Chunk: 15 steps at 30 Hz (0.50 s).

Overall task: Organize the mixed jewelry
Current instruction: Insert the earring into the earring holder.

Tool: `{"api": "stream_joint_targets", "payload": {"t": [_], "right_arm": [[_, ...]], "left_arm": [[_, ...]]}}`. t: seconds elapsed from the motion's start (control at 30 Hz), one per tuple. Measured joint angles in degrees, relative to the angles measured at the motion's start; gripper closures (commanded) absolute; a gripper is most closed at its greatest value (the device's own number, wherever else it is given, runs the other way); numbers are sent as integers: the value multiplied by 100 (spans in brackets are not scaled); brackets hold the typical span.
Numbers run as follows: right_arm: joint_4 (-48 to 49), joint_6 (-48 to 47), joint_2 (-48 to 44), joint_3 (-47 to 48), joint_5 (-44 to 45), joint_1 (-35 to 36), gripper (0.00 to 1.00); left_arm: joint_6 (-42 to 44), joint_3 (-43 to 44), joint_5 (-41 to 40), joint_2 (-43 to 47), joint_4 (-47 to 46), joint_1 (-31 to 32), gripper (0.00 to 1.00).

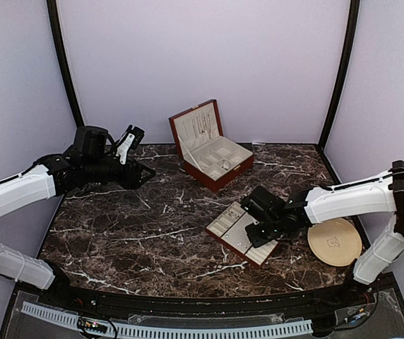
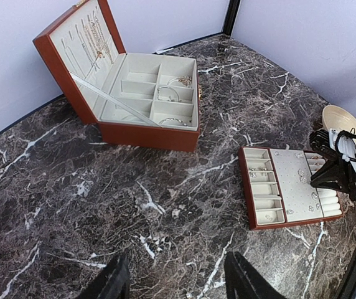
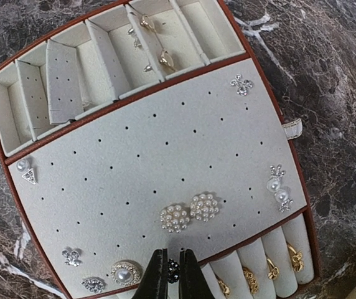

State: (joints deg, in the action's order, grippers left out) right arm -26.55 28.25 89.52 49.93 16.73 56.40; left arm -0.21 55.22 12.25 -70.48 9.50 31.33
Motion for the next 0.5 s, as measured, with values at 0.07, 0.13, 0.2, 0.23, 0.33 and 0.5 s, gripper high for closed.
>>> {"api": "stream_joint_targets", "payload": {"t": [0.07, 0.13, 0.2, 0.23, 0.33, 0.5], "right_arm": [[2, 0, 7, 0, 4, 9, 93], [2, 0, 17, 0, 15, 24, 93], [11, 0, 28, 0, 33, 31, 93], [11, 0, 28, 0, 42, 35, 93], [11, -11, 31, 0, 90, 66, 93], [-2, -39, 33, 0, 205, 149, 92]], "left_arm": [[0, 0, 4, 0, 0, 0, 46], [0, 0, 15, 0, 0, 0, 46], [0, 0, 22, 0, 0, 0, 46], [0, 0, 22, 0, 0, 0, 46], [0, -9, 28, 0, -7, 0, 46], [0, -24, 35, 0, -11, 0, 46]]}}
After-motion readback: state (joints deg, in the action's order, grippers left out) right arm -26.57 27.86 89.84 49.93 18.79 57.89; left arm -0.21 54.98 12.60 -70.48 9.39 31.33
